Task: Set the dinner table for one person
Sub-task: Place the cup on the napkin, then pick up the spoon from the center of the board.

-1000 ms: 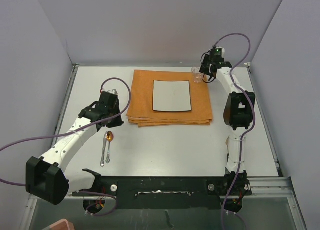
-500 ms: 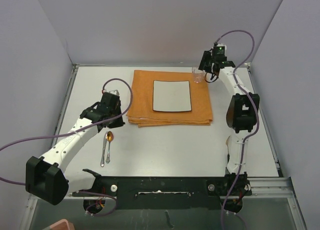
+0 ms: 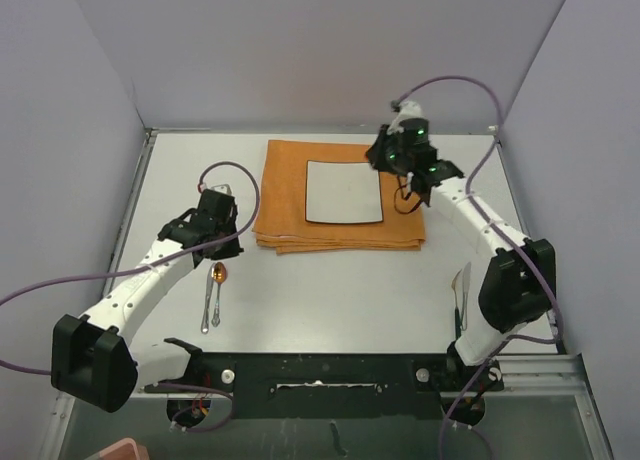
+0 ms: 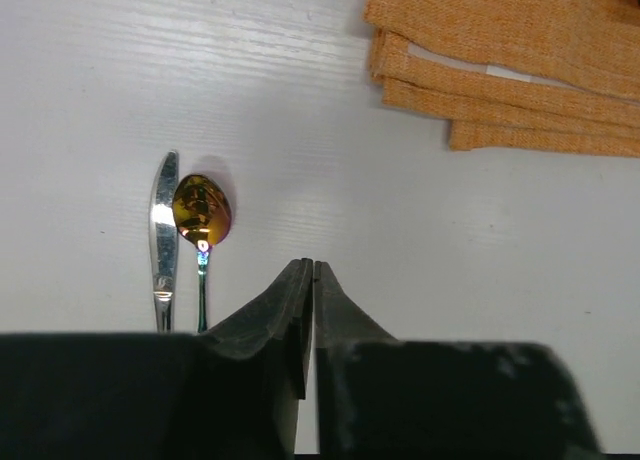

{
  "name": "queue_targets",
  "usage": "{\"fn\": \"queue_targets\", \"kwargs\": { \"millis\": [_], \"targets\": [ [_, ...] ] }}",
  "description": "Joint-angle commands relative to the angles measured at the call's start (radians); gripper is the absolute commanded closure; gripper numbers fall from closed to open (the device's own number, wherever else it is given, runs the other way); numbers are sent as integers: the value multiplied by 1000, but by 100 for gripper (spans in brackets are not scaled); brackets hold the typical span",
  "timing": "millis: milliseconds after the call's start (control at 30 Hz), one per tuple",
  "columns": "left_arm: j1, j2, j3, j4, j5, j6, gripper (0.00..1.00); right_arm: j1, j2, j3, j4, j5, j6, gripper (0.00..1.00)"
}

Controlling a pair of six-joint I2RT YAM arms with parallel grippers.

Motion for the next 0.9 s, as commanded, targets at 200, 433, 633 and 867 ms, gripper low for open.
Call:
{"fn": "queue_targets", "kwargs": {
  "millis": [200, 433, 633, 867],
  "targets": [
    [65, 34, 32, -115, 10, 10, 45, 252, -343, -390, -98, 51, -145, 100],
    [59, 103, 95, -294, 82, -41, 43, 252, -469, -390, -176, 100, -152, 94],
    [78, 82, 106, -417, 66, -104, 45, 253, -536, -367, -254, 86, -142, 93],
    [92, 47, 65, -496, 140, -213, 45, 286, -608, -320, -333, 45, -124, 93]
  ]
}}
